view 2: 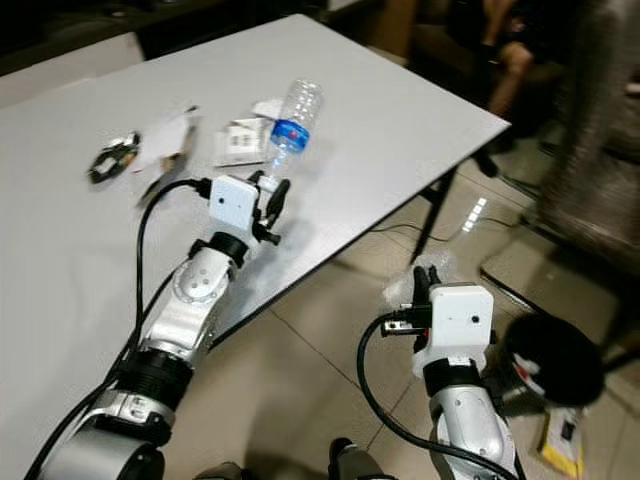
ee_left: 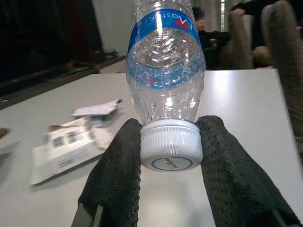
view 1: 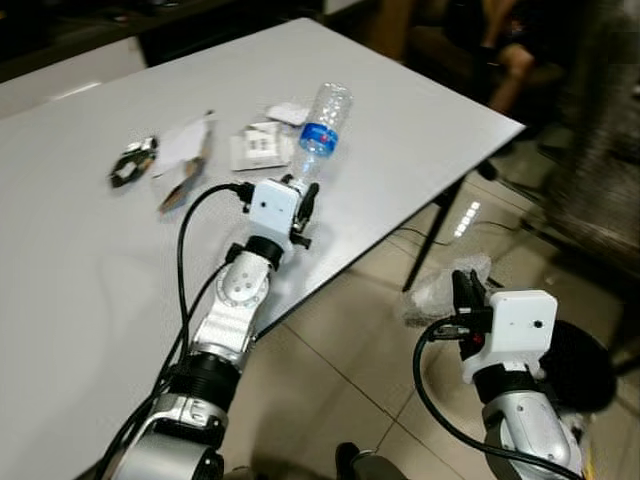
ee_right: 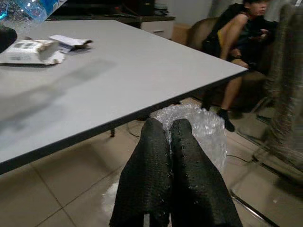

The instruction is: Picking trash to rubbish bin

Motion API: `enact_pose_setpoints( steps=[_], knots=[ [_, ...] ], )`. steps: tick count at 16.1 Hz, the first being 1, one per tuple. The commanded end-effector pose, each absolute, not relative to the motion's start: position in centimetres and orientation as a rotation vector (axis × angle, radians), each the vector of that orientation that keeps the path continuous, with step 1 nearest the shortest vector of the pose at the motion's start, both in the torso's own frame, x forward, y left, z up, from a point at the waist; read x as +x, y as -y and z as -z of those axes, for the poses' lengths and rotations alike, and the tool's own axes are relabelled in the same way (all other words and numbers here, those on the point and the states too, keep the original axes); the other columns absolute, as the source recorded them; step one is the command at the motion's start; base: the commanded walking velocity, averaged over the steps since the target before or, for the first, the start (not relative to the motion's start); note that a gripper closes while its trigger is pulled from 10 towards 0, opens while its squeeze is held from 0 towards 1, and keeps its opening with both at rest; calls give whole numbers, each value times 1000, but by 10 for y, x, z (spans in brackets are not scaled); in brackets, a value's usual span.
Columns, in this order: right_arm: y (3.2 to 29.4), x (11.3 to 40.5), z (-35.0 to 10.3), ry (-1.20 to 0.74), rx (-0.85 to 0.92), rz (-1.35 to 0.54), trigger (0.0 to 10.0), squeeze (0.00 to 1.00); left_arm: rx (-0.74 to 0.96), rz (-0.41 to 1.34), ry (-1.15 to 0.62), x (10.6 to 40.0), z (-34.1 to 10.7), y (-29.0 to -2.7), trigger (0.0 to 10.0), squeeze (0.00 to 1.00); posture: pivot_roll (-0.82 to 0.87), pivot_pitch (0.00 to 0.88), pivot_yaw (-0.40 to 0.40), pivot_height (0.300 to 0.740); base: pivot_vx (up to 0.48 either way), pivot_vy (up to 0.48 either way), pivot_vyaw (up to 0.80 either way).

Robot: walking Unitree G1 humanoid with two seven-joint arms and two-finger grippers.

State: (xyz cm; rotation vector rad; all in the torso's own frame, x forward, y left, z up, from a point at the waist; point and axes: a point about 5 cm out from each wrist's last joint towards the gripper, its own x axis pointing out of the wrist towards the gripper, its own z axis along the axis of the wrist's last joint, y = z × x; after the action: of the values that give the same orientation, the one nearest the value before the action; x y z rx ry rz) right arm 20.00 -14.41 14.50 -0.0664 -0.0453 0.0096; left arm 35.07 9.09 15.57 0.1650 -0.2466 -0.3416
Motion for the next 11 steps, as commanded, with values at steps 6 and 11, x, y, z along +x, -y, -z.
enact_pose_setpoints(
  steps=[6,11],
  knots=[
    [148,196,-148,56,-73,27,10000,0,101,422,221,350,-158,-77,10000,0,-9,90,23,740,0,0,-781],
    [149,196,-148,59,-74,40,10000,0,102,457,191,349,-153,-74,10000,0,-16,88,28,740,0,0,-781]
  ],
)
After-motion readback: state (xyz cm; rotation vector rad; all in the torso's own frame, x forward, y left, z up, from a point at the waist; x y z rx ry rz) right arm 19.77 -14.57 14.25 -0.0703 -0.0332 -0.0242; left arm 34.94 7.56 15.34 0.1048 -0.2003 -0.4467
